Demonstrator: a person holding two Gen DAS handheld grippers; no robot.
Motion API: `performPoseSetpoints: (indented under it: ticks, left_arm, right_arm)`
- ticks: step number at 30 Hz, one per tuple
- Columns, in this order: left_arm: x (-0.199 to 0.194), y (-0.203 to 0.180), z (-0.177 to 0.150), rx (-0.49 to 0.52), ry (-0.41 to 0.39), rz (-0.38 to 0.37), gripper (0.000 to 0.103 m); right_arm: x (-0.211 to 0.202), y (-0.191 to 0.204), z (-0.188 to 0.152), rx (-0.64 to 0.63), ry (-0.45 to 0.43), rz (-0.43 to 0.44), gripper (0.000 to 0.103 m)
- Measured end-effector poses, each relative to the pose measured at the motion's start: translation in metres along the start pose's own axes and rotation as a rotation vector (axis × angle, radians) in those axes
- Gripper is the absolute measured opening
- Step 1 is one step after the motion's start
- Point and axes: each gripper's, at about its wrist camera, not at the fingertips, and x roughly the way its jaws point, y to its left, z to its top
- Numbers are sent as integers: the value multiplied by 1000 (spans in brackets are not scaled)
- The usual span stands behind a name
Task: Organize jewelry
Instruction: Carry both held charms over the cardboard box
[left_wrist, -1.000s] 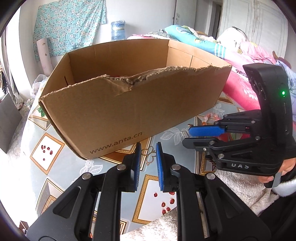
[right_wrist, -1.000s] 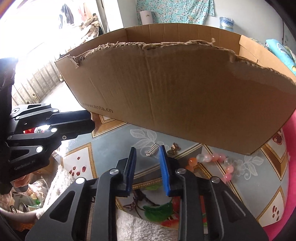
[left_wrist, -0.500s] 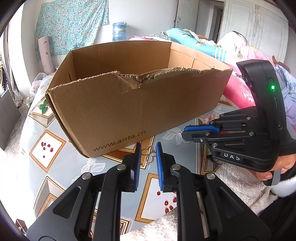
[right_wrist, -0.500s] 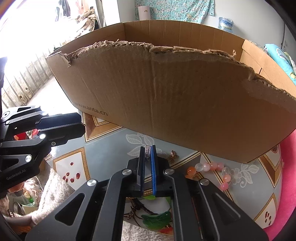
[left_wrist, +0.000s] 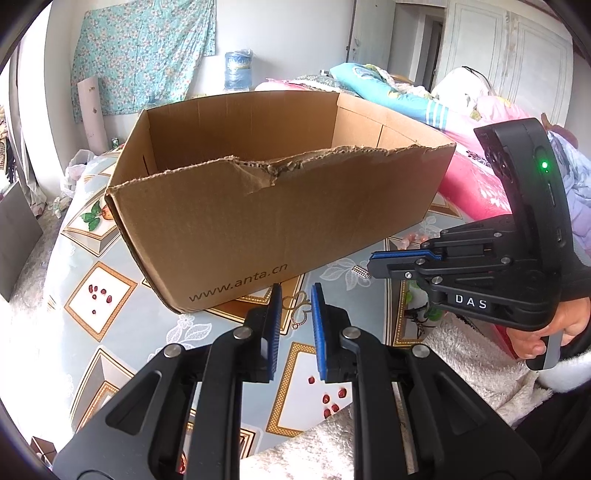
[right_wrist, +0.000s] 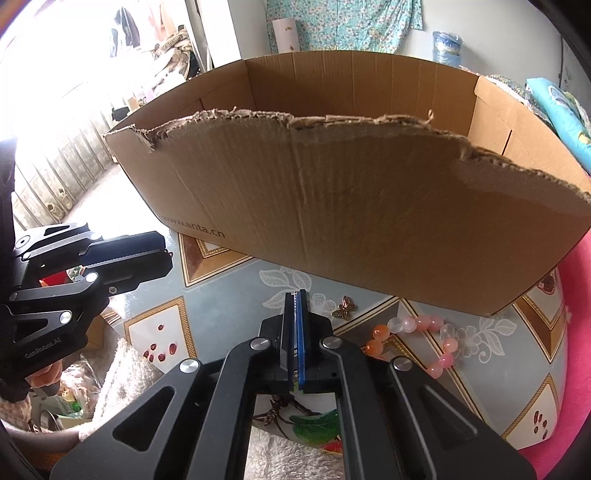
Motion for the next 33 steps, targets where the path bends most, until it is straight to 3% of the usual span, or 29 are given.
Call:
performPoseSetpoints:
  ticks: [3, 5, 8, 15, 18, 27, 33]
  left_arm:
    - [-1, -2, 0, 3, -2, 1, 15]
    - [-1, -2, 0, 4, -2, 2, 15]
    - [0, -1, 0, 1, -1, 2, 15]
    - [1, 4, -1, -9, 0, 1, 15]
    - [2, 6, -1, -13, -1, -1, 15]
    - [-4, 7, -2, -17, -17, 0, 15]
    - [-17, 4, -1, -10, -35, 11, 15]
  right_arm:
    - [2, -2, 0, 21, 12, 18, 2]
    - [3, -3, 0, 19, 17, 8, 10]
    - [7, -2, 5, 11, 26, 6, 14]
    - [16, 2, 8, -27, 53, -3, 14]
    - [18, 7, 12, -53, 64, -28, 7]
    - [17, -2, 16, -3, 60, 9, 5]
    - [-8, -1, 12, -6, 18, 53, 5]
